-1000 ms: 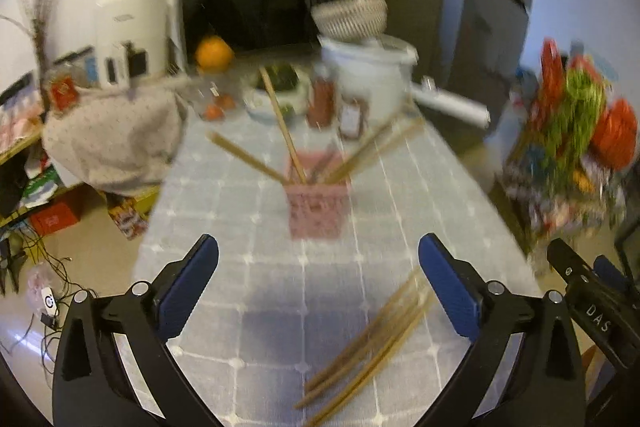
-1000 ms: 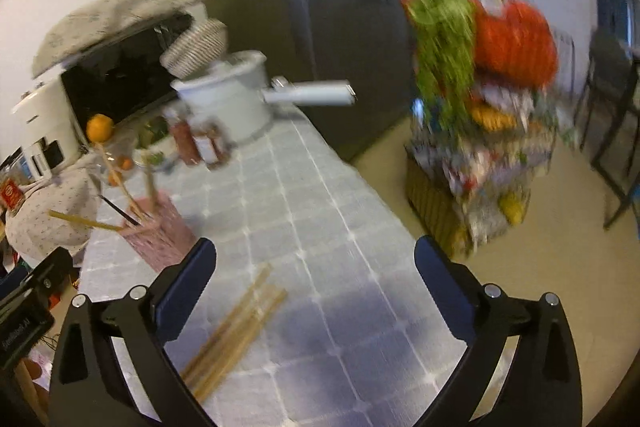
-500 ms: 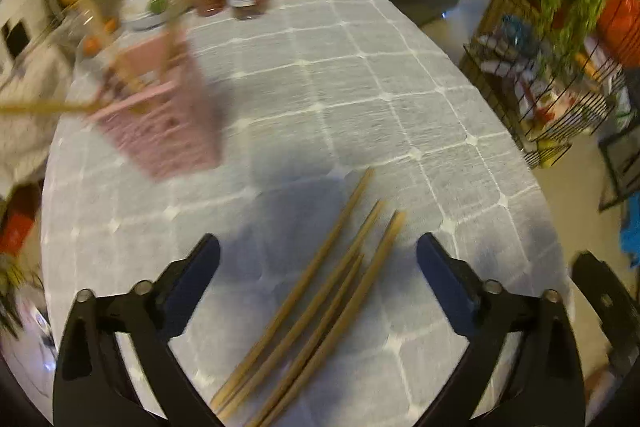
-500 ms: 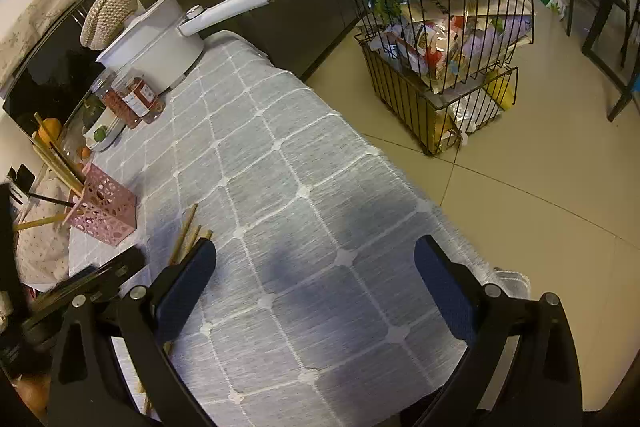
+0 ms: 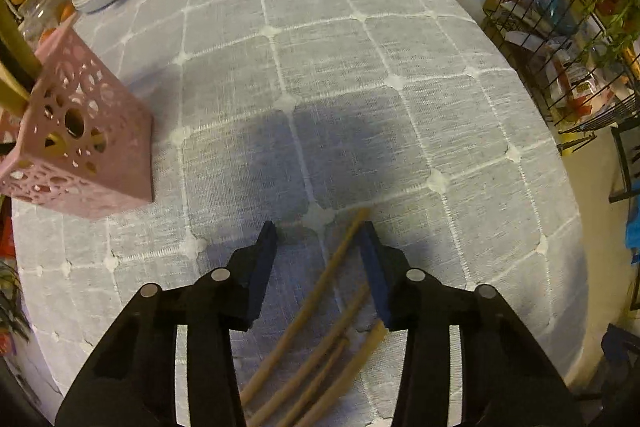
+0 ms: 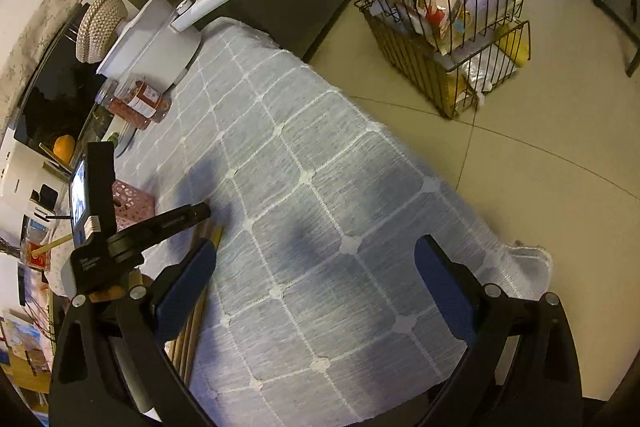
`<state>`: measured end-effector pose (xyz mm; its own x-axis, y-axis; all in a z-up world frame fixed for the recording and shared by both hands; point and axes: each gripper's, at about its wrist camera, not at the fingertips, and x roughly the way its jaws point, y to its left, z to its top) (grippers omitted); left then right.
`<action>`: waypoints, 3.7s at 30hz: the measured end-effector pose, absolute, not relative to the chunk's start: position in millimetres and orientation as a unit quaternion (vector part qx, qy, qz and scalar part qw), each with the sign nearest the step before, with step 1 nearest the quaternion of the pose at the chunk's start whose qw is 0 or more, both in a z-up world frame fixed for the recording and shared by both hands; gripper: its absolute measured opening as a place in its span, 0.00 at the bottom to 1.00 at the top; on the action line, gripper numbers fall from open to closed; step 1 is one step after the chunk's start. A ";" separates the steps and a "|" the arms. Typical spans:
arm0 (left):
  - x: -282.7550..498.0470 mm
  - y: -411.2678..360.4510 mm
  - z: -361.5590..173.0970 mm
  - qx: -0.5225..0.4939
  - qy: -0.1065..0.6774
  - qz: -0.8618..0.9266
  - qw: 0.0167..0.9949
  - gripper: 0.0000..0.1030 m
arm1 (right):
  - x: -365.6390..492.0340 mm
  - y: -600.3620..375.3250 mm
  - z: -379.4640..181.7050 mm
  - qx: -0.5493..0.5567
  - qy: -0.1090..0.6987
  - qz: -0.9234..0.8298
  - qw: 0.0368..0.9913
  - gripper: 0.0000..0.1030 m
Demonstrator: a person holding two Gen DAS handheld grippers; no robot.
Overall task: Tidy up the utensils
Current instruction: 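Close the left tool on a wooden stick while the right tool moves to the pile, then lift the stick upright with the left tool while the right tool grasps another stick, then carry both held sticks over the pink basket and lower them in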
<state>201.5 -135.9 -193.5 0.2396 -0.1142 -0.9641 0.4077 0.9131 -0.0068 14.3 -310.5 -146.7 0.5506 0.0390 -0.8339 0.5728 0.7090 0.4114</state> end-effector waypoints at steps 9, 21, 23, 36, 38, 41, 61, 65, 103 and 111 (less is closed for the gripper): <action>187.6 -132.7 -192.1 0.152 0.575 -0.179 0.783 0.10 | 19.6 -305.8 -152.3 0.341 0.461 -0.158 0.804 0.94; 108.4 -56.7 -101.0 0.120 0.410 -0.189 0.884 0.06 | 57.1 -277.2 -164.8 0.329 0.491 -0.133 0.796 0.94; 97.6 -40.3 -80.4 0.099 0.384 -0.192 0.898 0.06 | 69.7 -264.5 -171.4 0.336 0.505 -0.111 0.787 0.93; 55.4 41.4 -30.0 -0.010 0.327 -0.213 0.921 0.05 | 121.0 -224.9 -202.3 0.344 0.571 -0.098 0.739 0.35; 55.6 44.6 -28.7 -0.010 0.327 -0.215 0.920 0.05 | 128.5 -220.9 -202.4 0.336 0.574 -0.106 0.739 0.28; 55.6 48.1 -28.7 -0.013 0.327 -0.215 0.920 0.05 | 139.5 -217.1 -205.7 0.323 0.588 -0.116 0.733 0.25; 52.4 87.0 -1.3 -0.071 0.292 -0.190 0.935 0.05 | 92.1 -196.7 -117.9 0.315 0.436 -0.016 0.843 0.07; 47.8 95.1 11.8 -0.082 0.278 -0.185 0.939 0.05 | 68.7 -191.0 -83.6 0.286 0.395 0.002 0.873 0.07; 190.9 76.9 25.2 -0.106 0.253 -0.103 0.956 0.14 | 124.2 -202.5 74.8 0.280 0.178 0.022 0.943 0.08; 148.3 116.1 62.7 -0.147 0.199 -0.088 0.965 0.36 | 133.3 -179.5 68.3 0.262 0.147 -0.004 0.954 0.08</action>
<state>148.3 116.1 62.7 0.9055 -0.2283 -0.3578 0.1113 0.9412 -0.3189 133.3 -179.5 68.3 0.9567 0.0688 -0.2828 0.0851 0.8631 0.4978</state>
